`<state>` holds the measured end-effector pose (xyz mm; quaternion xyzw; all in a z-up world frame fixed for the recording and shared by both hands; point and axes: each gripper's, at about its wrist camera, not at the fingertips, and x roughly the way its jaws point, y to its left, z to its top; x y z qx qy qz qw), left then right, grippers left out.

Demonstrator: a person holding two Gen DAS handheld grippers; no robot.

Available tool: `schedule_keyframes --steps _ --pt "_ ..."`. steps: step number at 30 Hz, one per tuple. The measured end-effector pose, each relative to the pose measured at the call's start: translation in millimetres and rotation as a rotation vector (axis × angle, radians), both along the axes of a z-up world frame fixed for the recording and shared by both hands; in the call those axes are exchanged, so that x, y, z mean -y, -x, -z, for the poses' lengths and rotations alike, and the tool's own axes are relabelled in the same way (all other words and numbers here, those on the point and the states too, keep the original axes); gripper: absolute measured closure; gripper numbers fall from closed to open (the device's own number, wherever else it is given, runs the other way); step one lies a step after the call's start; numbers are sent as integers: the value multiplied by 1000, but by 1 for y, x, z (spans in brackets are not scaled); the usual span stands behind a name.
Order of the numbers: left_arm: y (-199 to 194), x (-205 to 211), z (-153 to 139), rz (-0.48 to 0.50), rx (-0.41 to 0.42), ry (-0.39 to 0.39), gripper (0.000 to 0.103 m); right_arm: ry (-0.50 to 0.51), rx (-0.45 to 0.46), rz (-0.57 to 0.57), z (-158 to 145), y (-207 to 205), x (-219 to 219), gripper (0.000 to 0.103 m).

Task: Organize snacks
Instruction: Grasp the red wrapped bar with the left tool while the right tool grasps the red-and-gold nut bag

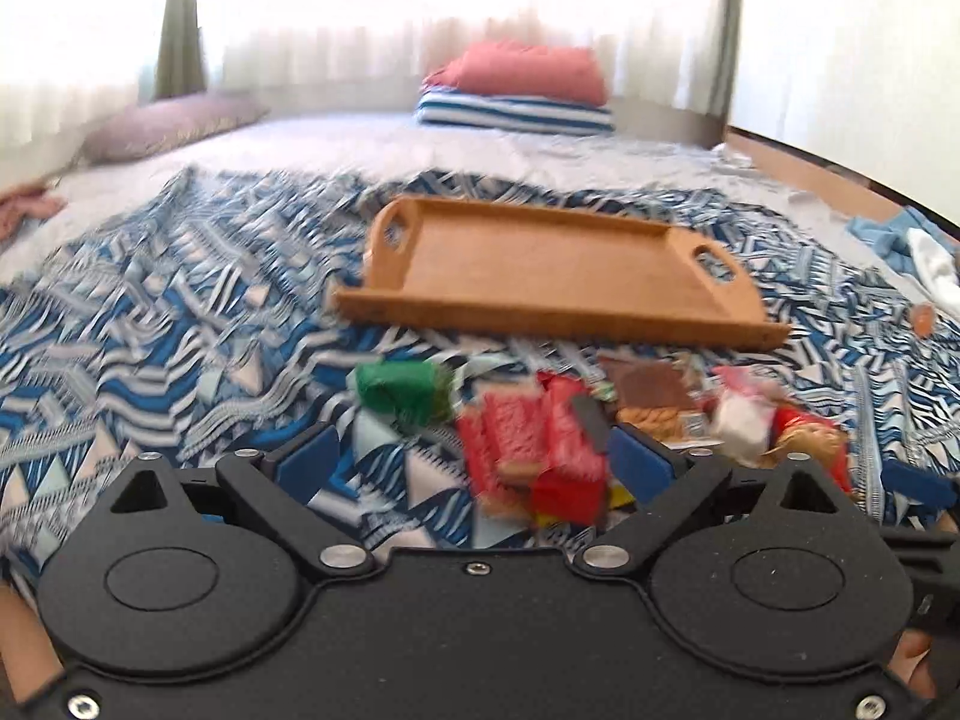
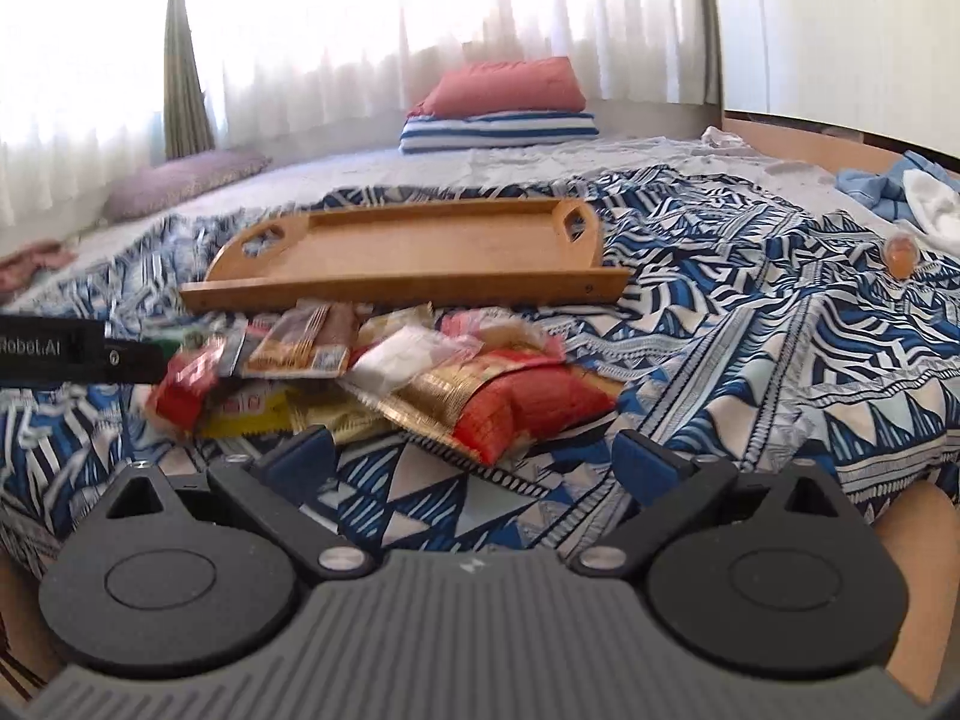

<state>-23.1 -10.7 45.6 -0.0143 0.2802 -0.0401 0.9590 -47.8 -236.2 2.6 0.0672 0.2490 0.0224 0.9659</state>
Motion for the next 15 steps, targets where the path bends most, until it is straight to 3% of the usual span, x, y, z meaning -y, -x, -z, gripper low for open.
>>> schedule_keyframes --steps 1,3,5,11,13,15 --pt "-1 4 -1 20 3 -8 17 -5 10 8 -2 0 2 0" --pt "-6 14 0 58 1 -33 42 -4 24 21 -6 -1 4 3" --pt "-11 24 3 83 -2 -64 50 7 30 37 -8 -5 4 8" --pt "-29 40 15 116 -17 -102 57 -7 21 46 -9 -19 0 21" --pt "-33 43 17 113 -21 -94 57 4 10 55 -9 -23 -4 29" --pt "-38 42 20 122 -33 -81 57 10 2 61 -7 -27 -7 30"
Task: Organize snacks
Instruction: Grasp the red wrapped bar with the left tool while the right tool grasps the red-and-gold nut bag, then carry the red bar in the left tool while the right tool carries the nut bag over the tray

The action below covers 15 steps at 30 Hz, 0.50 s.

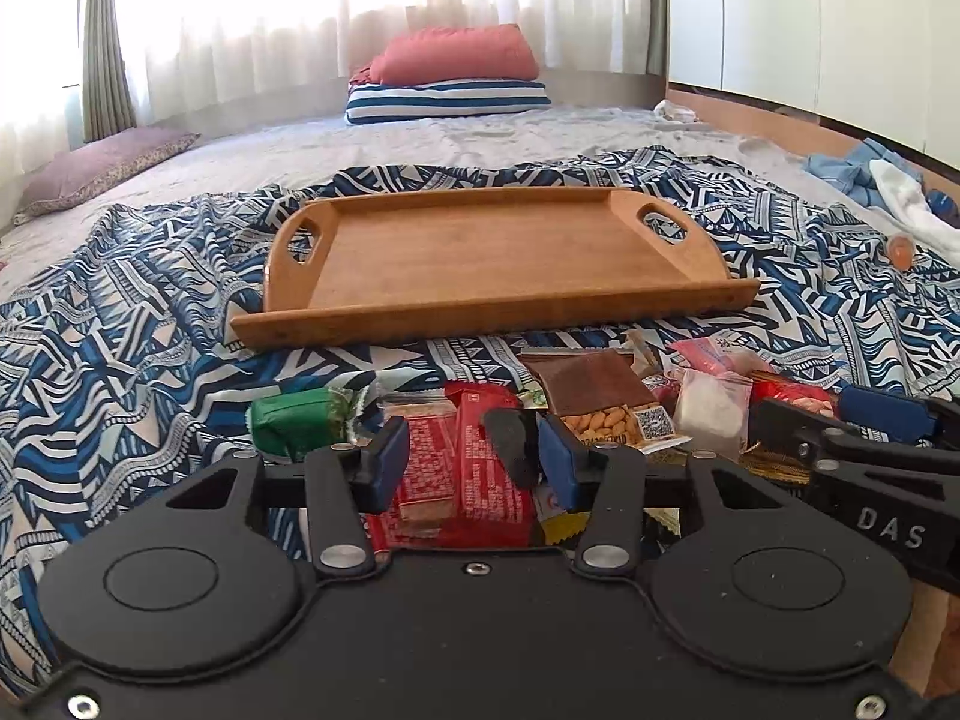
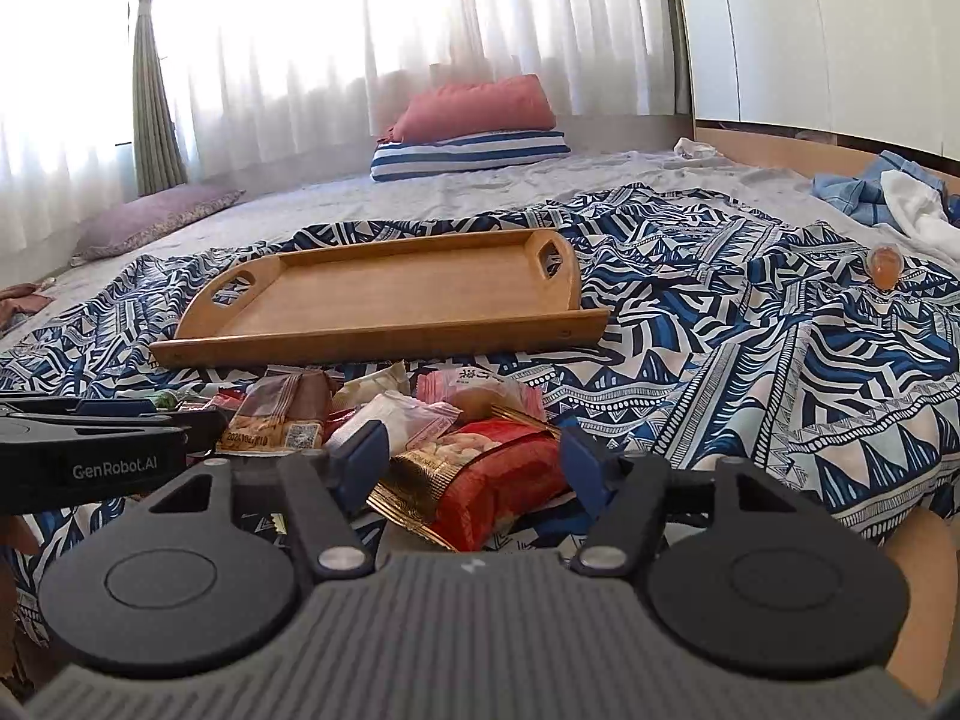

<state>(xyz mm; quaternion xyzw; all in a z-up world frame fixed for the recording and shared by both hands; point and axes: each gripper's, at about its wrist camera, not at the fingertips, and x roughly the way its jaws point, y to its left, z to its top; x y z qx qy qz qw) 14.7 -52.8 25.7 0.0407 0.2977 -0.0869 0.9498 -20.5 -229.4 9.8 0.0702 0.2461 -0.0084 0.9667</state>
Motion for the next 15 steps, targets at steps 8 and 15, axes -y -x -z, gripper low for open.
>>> schedule_keyframes --steps 8,15 --pt "8 0 -4 33 -9 29 83 47 -22 27 5 -8 -8 29" --pt "20 -3 -3 -11 37 -48 79 39 -73 94 13 -7 5 27"
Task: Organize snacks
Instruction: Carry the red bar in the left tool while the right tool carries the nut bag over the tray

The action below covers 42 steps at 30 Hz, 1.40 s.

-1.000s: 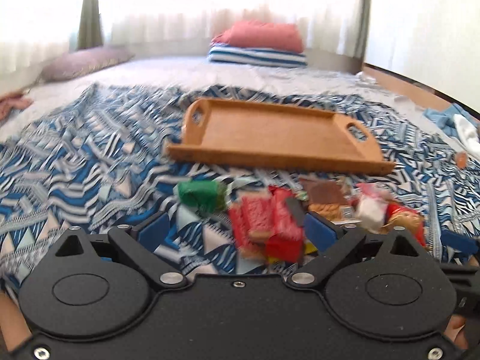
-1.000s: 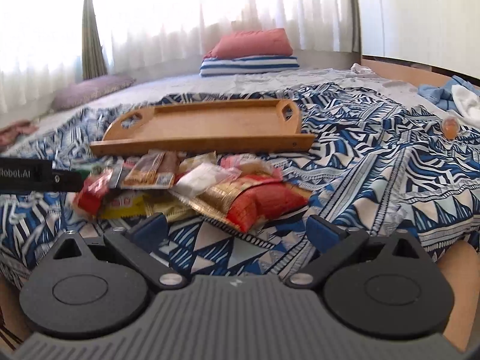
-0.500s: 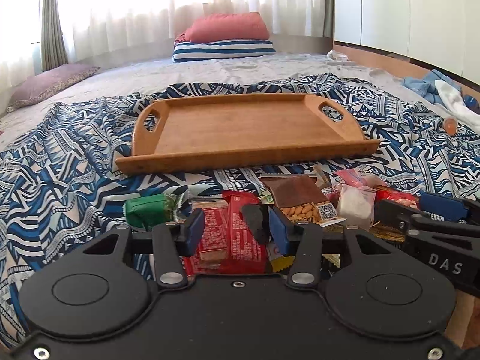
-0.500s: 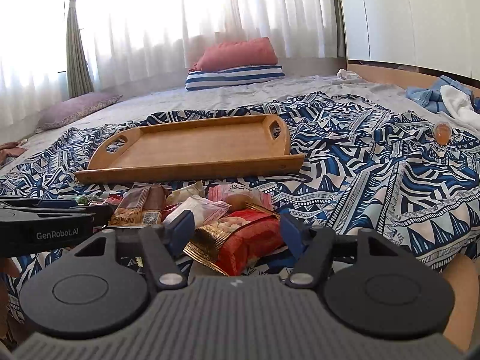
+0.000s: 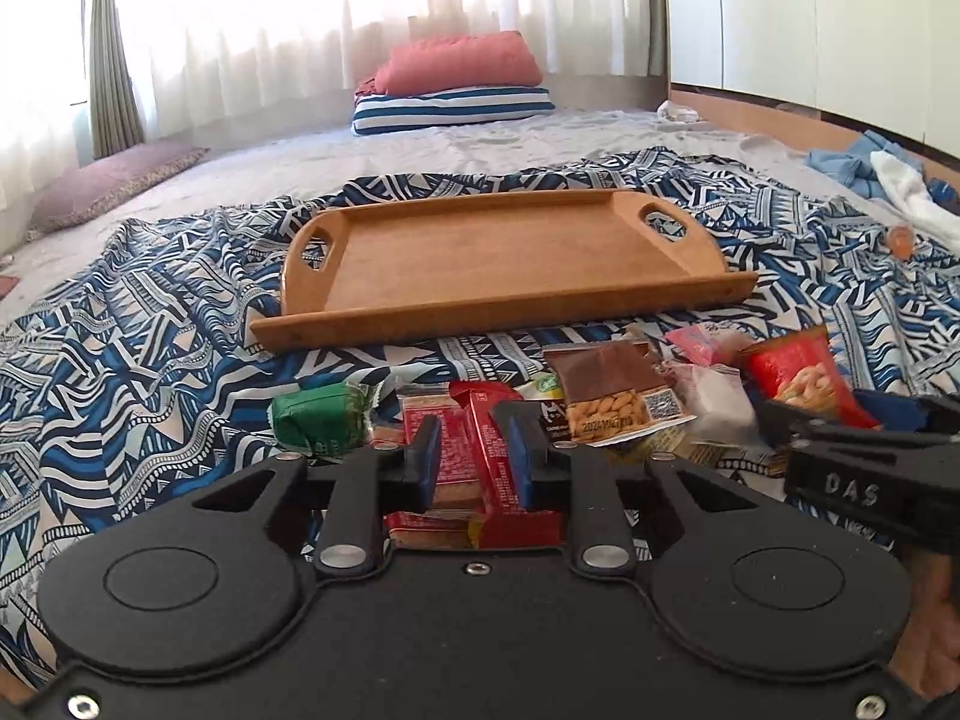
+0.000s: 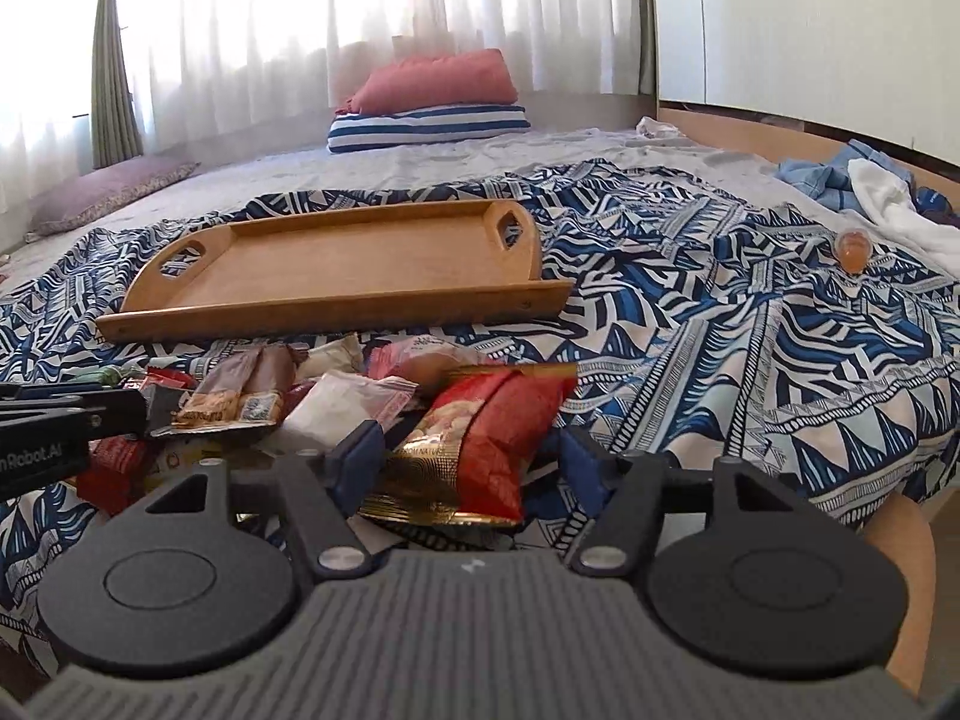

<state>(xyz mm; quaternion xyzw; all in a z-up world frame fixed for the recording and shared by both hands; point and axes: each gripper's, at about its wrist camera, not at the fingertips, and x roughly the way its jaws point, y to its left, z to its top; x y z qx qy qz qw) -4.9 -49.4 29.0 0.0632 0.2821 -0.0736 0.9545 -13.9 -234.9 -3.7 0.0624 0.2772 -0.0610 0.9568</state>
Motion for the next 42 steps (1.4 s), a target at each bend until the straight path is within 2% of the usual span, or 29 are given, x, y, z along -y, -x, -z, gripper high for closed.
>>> schedule_keyframes --steps 5,8,13,15,19,20,21,25,33,42 --pt "0 11 3 60 -14 -21 76 10 6 14 0 2 5 27" --pt "-2 18 7 76 -30 -21 64 16 8 14 0 1 4 27" --pt "-5 22 15 76 -27 -67 64 35 -4 4 0 -7 4 27" --pt "-5 18 12 61 -32 -46 77 43 -6 3 1 -11 4 27" --pt "-3 3 -2 40 -32 32 79 57 -12 0 4 -20 6 28" --pt "-2 0 -6 33 -24 36 79 52 -17 -11 4 -22 7 34" --pt "-1 -2 -9 27 -15 38 79 41 -19 -20 4 -23 8 46" --pt "1 -12 -20 0 12 46 79 7 -12 -42 -2 -21 12 47" --pt "-5 -25 -39 -36 71 61 79 -1 44 -66 -26 -13 14 48" --pt "-33 -40 -61 -19 48 176 79 -51 90 -87 -51 -26 21 48"
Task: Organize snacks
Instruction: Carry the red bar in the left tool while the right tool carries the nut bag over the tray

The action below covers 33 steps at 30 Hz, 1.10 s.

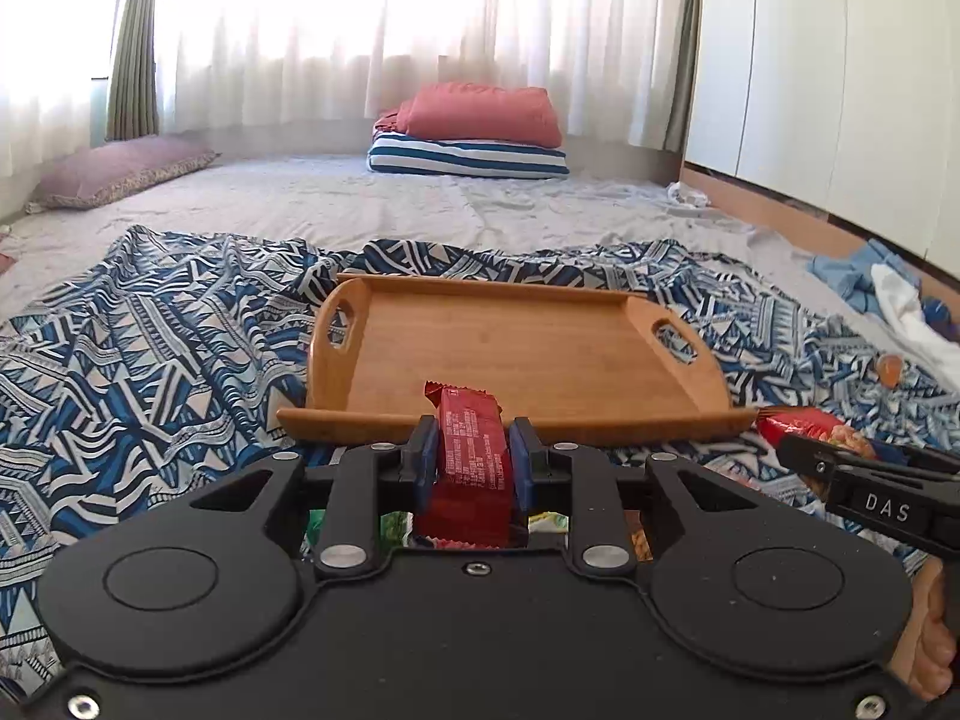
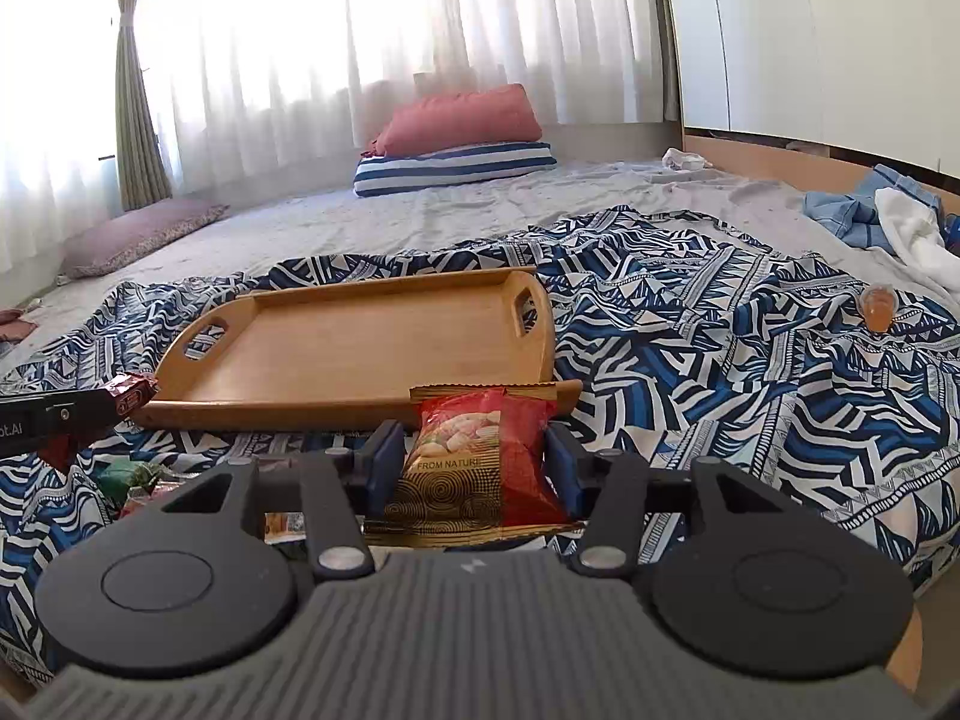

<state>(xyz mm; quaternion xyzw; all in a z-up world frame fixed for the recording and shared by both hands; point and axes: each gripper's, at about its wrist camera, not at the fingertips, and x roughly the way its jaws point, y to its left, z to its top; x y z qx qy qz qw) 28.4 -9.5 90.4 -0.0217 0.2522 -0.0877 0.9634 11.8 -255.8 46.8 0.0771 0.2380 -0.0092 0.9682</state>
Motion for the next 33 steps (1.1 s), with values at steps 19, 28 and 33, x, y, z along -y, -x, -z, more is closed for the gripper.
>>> schedule_keyframes --steps 19,28,33 --pt "-126 10 -28 65 -141 133 79 19 -25 -131 -50 -113 5 48" --pt "-178 38 12 38 -213 78 79 -109 -186 -171 -7 -183 8 48" --pt "-194 43 34 10 -264 81 79 -71 -213 -184 13 -193 -1 48"
